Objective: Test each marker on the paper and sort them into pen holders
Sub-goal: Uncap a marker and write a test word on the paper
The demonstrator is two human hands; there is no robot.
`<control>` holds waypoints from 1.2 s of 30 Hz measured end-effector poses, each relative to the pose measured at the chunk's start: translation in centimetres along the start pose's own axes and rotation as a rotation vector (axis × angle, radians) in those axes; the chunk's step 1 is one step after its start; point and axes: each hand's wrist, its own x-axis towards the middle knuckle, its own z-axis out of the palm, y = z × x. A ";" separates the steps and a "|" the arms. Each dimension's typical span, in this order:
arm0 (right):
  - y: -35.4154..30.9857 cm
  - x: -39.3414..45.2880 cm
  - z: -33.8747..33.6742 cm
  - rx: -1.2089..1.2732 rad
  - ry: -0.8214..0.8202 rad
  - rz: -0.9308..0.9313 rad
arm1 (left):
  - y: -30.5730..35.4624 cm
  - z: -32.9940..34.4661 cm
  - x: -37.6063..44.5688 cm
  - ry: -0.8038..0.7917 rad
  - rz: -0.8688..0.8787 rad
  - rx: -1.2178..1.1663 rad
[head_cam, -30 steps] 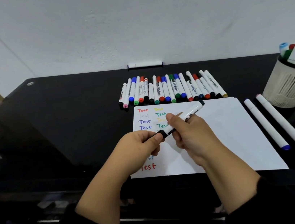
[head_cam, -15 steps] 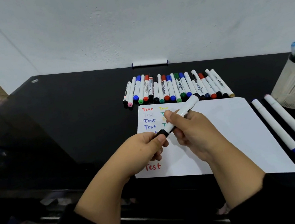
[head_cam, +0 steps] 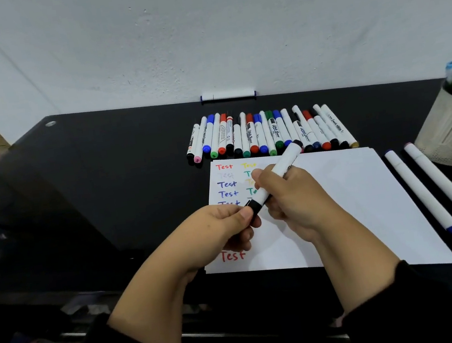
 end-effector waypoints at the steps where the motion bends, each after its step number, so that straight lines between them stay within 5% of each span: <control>1: 0.0 0.0 0.0 0.009 -0.010 -0.010 | 0.0 0.0 0.0 -0.018 -0.003 -0.028; 13: 0.1 -0.1 0.2 0.123 -0.100 -0.072 | -0.2 -0.5 -0.6 -0.195 -0.048 -0.274; 25: -1.4 1.2 -1.2 0.023 0.386 0.055 | -0.6 -1.4 -1.7 0.095 0.020 0.193; 31: -0.6 1.3 -1.0 0.068 0.307 0.098 | -0.8 -1.2 -0.8 0.148 0.000 0.216; 36: -0.4 0.7 -1.5 0.144 0.333 0.089 | -0.2 -1.0 -0.3 0.374 0.040 0.353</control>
